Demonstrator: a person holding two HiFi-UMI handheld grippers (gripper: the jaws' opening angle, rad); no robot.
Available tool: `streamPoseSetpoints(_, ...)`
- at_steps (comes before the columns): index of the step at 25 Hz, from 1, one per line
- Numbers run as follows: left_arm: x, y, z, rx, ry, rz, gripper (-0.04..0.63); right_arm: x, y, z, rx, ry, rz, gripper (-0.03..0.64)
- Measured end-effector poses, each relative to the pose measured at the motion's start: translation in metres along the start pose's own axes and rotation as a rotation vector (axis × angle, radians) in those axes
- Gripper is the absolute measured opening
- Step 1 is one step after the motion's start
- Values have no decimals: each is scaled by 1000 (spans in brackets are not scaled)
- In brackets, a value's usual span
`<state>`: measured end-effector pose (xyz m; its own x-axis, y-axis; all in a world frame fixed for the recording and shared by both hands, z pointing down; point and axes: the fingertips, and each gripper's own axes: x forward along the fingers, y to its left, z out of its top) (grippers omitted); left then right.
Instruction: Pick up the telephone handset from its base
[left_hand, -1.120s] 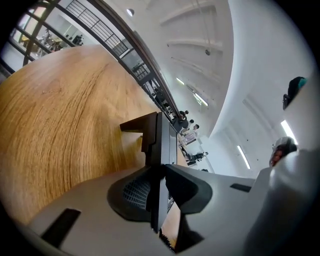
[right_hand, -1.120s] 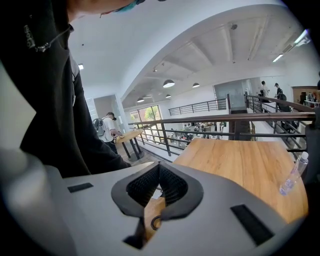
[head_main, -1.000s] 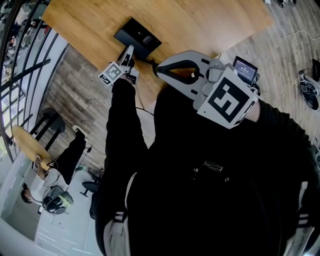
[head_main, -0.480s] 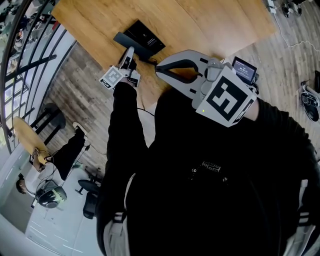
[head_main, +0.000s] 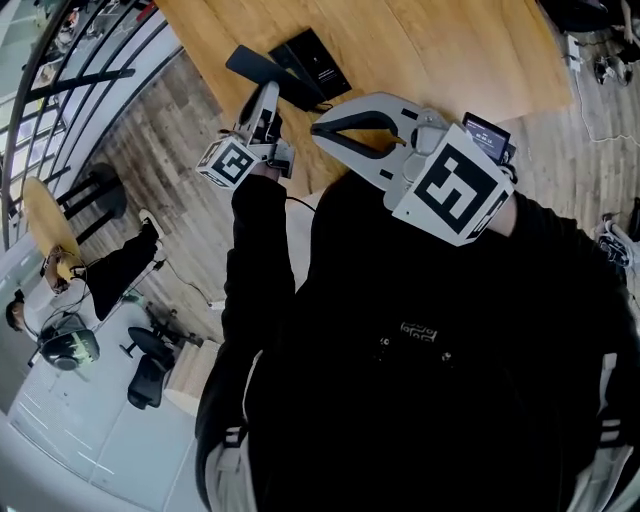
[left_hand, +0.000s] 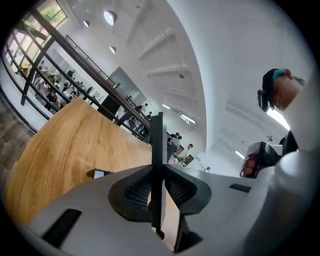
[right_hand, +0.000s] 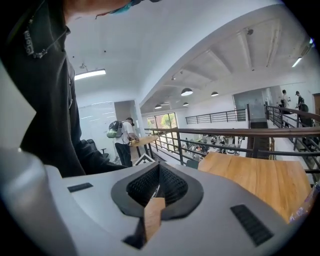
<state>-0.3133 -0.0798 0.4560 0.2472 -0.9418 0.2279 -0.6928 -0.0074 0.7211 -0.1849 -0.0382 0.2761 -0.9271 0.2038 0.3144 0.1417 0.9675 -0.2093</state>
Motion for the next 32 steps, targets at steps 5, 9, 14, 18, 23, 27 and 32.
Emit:
streamPoseSetpoints(5,-32,-51,28,20,-108,60,78,0,8,12,-36,-38,41,17)
streamPoseSetpoints(9,-56,-82,39,79,-143,150,78,-4,12,19,-99,-63,29,17)
streamPoseSetpoints(14,-75,-124,43,221,-127,259,78,-12,14,30,-149,-118,1,17)
streamPoseSetpoints(18,-81,-155,40,283,-145,276,78,-15,17,30,-154,-121,-5,17)
streamPoseSetpoints(23,-81,-176,30,349,-150,290,78,-17,25,25,-142,-108,8,17)
streamPoseSetpoints(27,-84,-177,29,406,-144,316,78,-12,29,25,-146,-98,21,17)
streamPoseSetpoints(32,-87,-177,31,408,-159,327,78,-12,31,24,-156,-97,26,17)
